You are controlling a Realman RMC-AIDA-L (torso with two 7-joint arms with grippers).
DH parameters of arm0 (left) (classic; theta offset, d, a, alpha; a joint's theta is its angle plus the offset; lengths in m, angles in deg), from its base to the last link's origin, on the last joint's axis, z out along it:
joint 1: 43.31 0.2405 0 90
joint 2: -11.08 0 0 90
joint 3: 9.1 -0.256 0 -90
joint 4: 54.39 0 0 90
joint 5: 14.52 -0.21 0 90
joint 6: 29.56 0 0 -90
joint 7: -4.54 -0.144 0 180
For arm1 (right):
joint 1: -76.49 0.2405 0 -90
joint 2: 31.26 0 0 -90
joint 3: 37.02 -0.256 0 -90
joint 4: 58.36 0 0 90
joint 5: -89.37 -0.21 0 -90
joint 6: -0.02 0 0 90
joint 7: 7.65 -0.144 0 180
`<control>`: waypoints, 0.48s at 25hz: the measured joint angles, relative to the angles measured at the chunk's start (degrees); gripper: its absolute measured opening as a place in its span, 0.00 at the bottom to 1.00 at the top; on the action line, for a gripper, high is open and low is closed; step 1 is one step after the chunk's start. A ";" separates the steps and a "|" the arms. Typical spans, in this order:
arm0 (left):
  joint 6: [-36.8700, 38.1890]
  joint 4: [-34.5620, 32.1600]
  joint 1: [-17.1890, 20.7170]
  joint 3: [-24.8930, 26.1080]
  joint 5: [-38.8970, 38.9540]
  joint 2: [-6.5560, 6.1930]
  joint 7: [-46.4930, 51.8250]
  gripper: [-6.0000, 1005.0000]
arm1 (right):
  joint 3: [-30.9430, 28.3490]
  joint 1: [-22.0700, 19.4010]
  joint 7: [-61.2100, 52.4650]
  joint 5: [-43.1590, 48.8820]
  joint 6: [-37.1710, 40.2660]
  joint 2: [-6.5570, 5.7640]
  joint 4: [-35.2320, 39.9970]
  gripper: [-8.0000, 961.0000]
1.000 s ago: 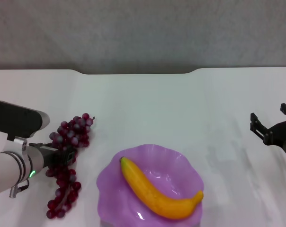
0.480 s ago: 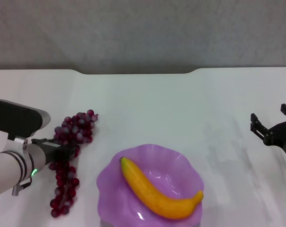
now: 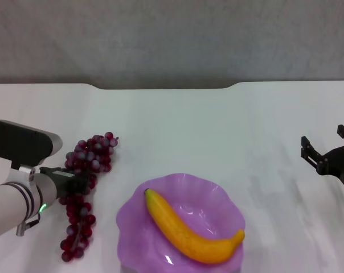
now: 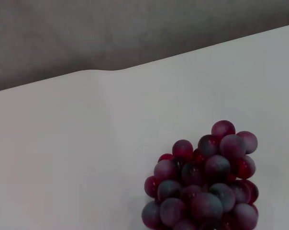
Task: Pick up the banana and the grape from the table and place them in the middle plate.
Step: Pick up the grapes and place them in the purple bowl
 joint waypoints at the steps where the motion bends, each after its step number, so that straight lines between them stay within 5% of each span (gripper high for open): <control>1: 0.03 0.00 0.00 -0.02 0.00 0.01 0.00 0.32 | 0.00 -0.02 0.00 0.00 0.06 0.00 -0.02 0.92; 12: 2.25 -0.65 1.24 -0.21 0.01 0.02 0.04 0.25 | 0.39 0.01 0.00 0.00 -0.01 0.00 -0.03 0.92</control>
